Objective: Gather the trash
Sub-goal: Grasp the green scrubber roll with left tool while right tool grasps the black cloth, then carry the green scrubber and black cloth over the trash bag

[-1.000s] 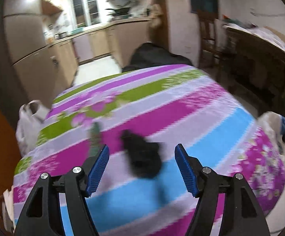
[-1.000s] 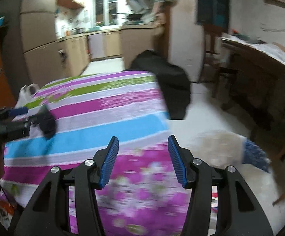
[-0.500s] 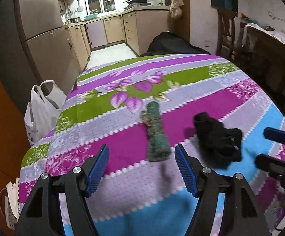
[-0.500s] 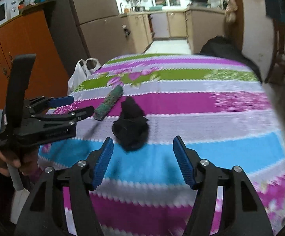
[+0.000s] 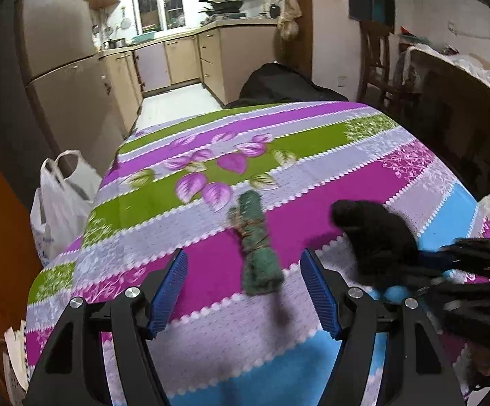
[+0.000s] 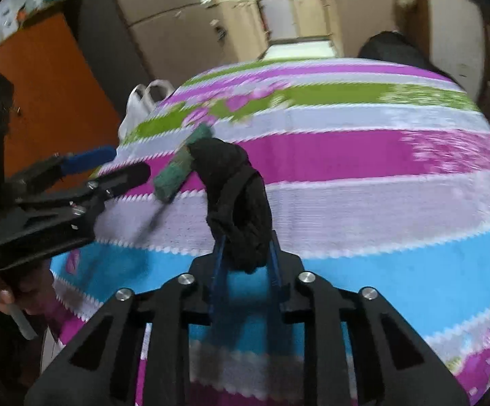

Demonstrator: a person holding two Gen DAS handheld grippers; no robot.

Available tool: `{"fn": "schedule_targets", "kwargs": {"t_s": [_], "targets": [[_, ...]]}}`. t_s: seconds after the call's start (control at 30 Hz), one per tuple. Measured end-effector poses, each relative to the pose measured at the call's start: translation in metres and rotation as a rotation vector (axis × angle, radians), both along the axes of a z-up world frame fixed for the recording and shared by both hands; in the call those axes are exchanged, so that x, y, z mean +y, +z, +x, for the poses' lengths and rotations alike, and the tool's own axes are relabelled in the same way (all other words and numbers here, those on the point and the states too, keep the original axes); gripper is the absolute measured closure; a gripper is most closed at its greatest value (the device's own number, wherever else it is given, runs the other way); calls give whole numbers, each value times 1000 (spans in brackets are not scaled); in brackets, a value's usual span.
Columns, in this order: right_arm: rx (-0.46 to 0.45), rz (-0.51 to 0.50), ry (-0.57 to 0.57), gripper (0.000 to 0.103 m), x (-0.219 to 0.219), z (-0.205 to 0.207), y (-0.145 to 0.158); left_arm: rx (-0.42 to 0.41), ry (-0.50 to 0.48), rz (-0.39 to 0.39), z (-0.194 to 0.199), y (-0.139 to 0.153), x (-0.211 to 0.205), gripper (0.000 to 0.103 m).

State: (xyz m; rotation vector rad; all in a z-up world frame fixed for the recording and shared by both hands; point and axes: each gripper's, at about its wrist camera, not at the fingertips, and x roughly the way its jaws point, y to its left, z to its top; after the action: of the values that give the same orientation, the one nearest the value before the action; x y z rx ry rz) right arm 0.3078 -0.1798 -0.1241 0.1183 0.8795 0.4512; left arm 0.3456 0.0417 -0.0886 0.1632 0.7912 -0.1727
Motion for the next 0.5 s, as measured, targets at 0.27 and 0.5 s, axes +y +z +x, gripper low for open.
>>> {"fn": "schedule_targets", "kwargs": {"t_s": [0.27,0.5], "targets": [[-21,45,-138,83,-60,-44,14,95,16,11,45,-35,-14,59],[-43,32,-166,83,-74,-70,22,106,28,-47,41,-33,-7,84]]}}
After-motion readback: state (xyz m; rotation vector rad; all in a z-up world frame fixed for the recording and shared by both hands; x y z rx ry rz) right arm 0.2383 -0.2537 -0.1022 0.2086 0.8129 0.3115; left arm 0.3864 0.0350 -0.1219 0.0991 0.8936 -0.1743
